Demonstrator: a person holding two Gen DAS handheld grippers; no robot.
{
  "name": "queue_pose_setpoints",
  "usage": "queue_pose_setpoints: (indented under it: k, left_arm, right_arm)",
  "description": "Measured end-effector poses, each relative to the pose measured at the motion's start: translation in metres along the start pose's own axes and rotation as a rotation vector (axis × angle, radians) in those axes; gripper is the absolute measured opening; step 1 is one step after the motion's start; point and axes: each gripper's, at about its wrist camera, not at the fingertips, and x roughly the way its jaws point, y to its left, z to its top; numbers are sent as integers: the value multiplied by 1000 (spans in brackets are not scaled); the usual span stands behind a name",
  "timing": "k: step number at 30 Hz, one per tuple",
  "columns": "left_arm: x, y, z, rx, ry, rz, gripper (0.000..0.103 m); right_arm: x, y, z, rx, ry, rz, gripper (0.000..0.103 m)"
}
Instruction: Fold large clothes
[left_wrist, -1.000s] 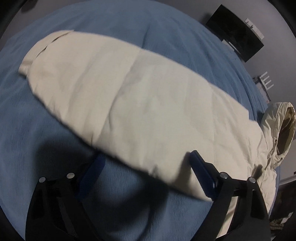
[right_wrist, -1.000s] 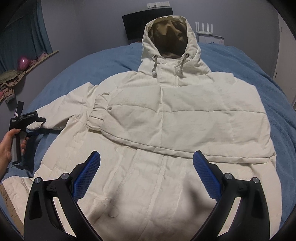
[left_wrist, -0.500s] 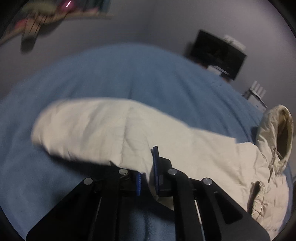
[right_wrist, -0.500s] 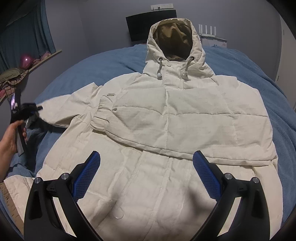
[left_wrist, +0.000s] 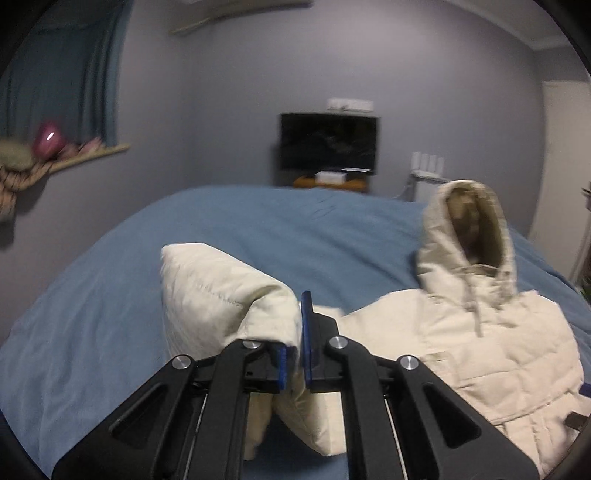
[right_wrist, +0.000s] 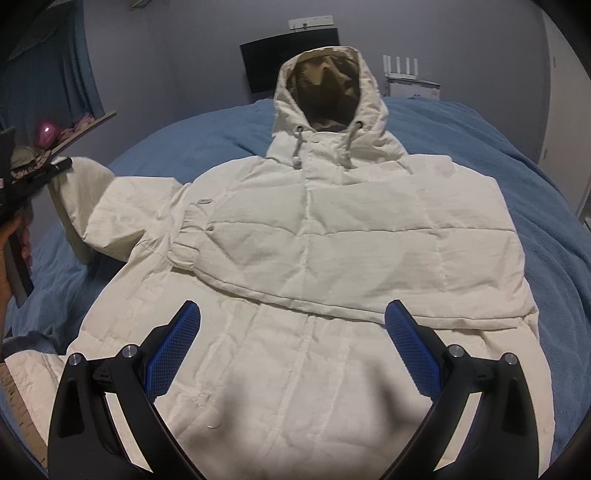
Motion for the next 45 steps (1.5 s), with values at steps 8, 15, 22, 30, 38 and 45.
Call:
queue_pose_setpoints:
  k: [8,15,22,30,38,45]
  left_arm:
    - [-21,-95,4,193,-48,-138,5]
    - [-10,-166,-15,268,19,-267,5]
    - [21,-222,-59,328,150,-340,4]
    - [52,-248,-116,363,345,-452,22]
    - [31,-231,-115,279,367,-583,86]
    - [8,-167,-80,261,356,-478,89]
  right_arm:
    - [-9,-35,1,57,-17,-51,96]
    - [-8,-73,0,100,-9,-164,96]
    - [0,-95,-7,139,7,-158,96]
    - [3,-94,-8,132,11,-129,96]
    - [-6,-88,-3,125,-7,-109,96]
    - [-20,-52,10,46,-46,-45,96]
